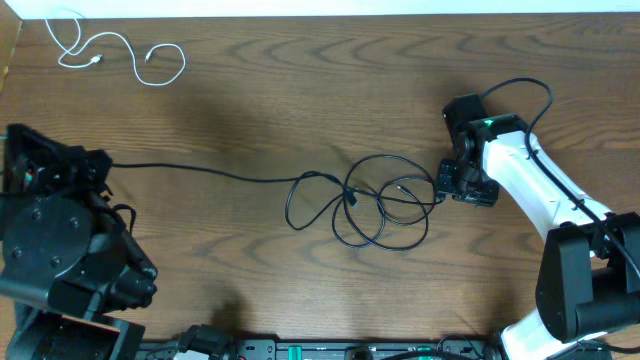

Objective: Untangle cables

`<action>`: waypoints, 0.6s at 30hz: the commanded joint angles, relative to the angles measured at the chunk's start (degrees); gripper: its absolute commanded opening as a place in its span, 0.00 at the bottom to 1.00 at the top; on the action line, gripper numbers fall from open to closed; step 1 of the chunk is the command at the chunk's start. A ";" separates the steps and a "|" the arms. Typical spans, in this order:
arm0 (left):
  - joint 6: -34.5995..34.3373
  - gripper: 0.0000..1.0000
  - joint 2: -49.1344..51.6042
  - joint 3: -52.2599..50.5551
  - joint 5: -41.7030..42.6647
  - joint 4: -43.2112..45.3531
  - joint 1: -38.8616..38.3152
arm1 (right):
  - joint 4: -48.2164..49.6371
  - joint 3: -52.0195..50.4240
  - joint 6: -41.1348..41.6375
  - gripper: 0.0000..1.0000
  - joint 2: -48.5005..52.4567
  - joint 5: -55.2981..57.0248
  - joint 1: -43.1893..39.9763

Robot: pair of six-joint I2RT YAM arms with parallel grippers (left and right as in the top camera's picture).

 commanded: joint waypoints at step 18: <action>11.91 0.07 2.29 1.40 -35.17 16.46 2.93 | -0.02 -0.50 3.15 0.01 -0.22 5.62 -0.87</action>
